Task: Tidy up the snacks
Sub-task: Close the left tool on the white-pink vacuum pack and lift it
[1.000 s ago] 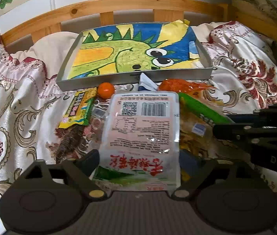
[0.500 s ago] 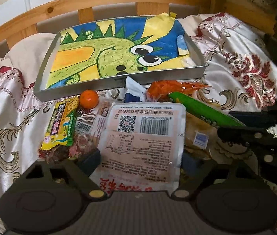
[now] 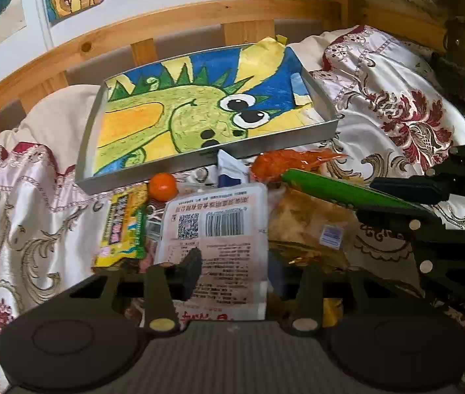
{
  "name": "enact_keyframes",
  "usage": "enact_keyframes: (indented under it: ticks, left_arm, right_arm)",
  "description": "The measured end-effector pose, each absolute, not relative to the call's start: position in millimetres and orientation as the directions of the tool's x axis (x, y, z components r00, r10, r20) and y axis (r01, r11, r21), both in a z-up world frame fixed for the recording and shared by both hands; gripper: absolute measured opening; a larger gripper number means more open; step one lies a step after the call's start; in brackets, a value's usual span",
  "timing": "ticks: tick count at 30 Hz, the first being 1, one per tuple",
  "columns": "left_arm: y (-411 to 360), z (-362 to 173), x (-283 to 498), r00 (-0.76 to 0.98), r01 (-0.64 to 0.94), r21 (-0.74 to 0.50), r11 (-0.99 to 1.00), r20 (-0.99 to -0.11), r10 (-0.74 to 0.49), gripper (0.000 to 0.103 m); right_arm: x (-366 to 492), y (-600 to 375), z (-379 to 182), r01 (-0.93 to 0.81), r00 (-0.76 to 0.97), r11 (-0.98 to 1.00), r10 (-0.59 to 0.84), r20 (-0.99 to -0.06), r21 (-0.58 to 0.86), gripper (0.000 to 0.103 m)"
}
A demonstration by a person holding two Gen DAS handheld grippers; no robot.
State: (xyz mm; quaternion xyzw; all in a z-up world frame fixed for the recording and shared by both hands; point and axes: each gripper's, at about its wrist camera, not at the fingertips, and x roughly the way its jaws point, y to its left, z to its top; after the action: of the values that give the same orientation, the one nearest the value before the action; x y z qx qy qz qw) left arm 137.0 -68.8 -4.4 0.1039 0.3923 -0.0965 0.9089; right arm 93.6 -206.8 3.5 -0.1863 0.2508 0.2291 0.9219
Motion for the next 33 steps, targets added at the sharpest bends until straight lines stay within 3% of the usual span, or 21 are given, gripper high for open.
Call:
enact_keyframes:
  ticks: [5, 7, 12, 20, 25, 29, 31, 33]
  left_arm:
    - [-64, 3, 138, 0.669, 0.217, 0.142, 0.966, -0.742, -0.041, 0.015]
    - [-65, 5, 138, 0.671, 0.193, 0.194, 0.962, -0.742, 0.016, 0.008]
    - [-64, 11, 133, 0.680, 0.187, 0.236, 0.954, -0.731, 0.048, 0.007]
    - [-74, -3, 128, 0.689, 0.165, 0.321, 0.933, -0.714, 0.124, 0.030]
    - [-79, -12, 122, 0.718, 0.056, 0.507, 0.860, -0.619, 0.318, 0.031]
    - [-63, -8, 119, 0.699, 0.005, 0.510, 0.860, -0.617, 0.362, 0.031]
    - [-52, -4, 115, 0.694, 0.034, 0.445, 0.895, -0.655, 0.300, 0.032]
    - [-41, -2, 111, 0.671, 0.040, 0.368, 0.929, -0.699, 0.248, 0.048]
  right_arm:
    - [87, -203, 3, -0.519, 0.786, 0.808, 0.322, -0.528, -0.279, 0.018]
    - [85, -201, 3, -0.520, 0.792, 0.799, 0.319, -0.521, -0.301, 0.018]
    - [84, -201, 3, -0.522, 0.793, 0.798, 0.323, -0.516, -0.303, 0.018]
    - [83, -201, 4, -0.523, 0.793, 0.797, 0.328, -0.513, -0.300, 0.018]
    - [83, -201, 5, -0.520, 0.796, 0.800, 0.326, -0.510, -0.299, 0.018]
    - [82, -201, 5, -0.520, 0.798, 0.801, 0.330, -0.505, -0.297, 0.018]
    - [82, -201, 5, -0.526, 0.793, 0.800, 0.339, -0.506, -0.289, 0.018]
    - [82, -202, 7, -0.545, 0.778, 0.799, 0.371, -0.506, -0.253, 0.018]
